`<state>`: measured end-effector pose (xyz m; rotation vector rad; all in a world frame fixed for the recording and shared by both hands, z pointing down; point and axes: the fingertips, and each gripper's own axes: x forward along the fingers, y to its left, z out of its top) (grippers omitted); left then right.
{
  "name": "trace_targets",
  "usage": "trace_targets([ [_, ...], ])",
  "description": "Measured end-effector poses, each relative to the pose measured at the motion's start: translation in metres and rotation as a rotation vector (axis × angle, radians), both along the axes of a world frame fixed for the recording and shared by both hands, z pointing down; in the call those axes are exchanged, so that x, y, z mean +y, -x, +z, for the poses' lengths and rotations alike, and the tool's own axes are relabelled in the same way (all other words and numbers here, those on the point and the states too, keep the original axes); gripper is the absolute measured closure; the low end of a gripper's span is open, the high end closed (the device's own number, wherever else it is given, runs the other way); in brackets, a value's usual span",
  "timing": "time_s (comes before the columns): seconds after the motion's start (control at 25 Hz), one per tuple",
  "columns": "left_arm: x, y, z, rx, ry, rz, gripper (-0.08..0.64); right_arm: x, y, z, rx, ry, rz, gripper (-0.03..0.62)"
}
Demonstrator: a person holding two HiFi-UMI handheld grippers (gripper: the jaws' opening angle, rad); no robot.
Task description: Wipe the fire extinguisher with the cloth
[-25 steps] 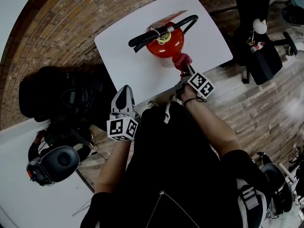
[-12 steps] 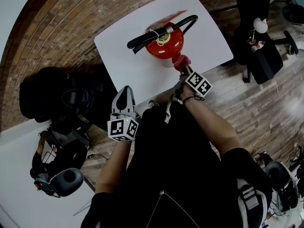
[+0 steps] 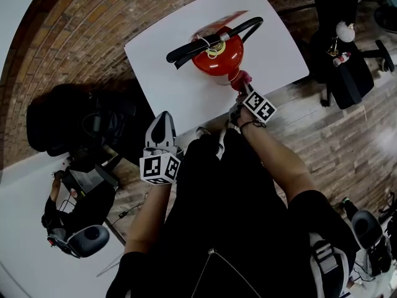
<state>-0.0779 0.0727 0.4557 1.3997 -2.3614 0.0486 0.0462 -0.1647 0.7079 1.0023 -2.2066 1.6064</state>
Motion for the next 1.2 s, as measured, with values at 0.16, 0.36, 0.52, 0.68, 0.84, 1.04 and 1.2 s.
trace_targets([
  [0.16, 0.002, 0.002, 0.002, 0.003, 0.005, -0.010, 0.532, -0.001, 0.000, 0.013, 0.017, 0.002, -0.002, 0.505],
  [0.36, 0.003, 0.004, 0.005, 0.004, 0.013, -0.023, 0.532, -0.002, 0.002, 0.032, 0.036, 0.004, -0.018, 0.505],
  [0.52, 0.005, 0.004, 0.005, 0.004, 0.020, -0.036, 0.532, -0.002, 0.001, 0.047, 0.061, 0.004, -0.030, 0.505],
  [0.68, 0.006, 0.007, 0.007, 0.001, 0.024, -0.041, 0.532, -0.005, 0.003, 0.059, 0.085, -0.026, -0.047, 0.505],
  [0.84, 0.008, 0.010, 0.009, 0.006, 0.025, -0.040, 0.532, -0.005, 0.003, 0.064, 0.097, -0.061, -0.066, 0.505],
  [1.04, 0.006, 0.016, 0.009, 0.014, 0.024, -0.005, 0.532, -0.003, 0.002, 0.062, 0.112, -0.069, -0.095, 0.505],
  [1.2, -0.003, 0.026, 0.007, 0.028, 0.014, 0.052, 0.532, -0.001, -0.013, 0.039, 0.096, -0.087, -0.081, 0.505],
])
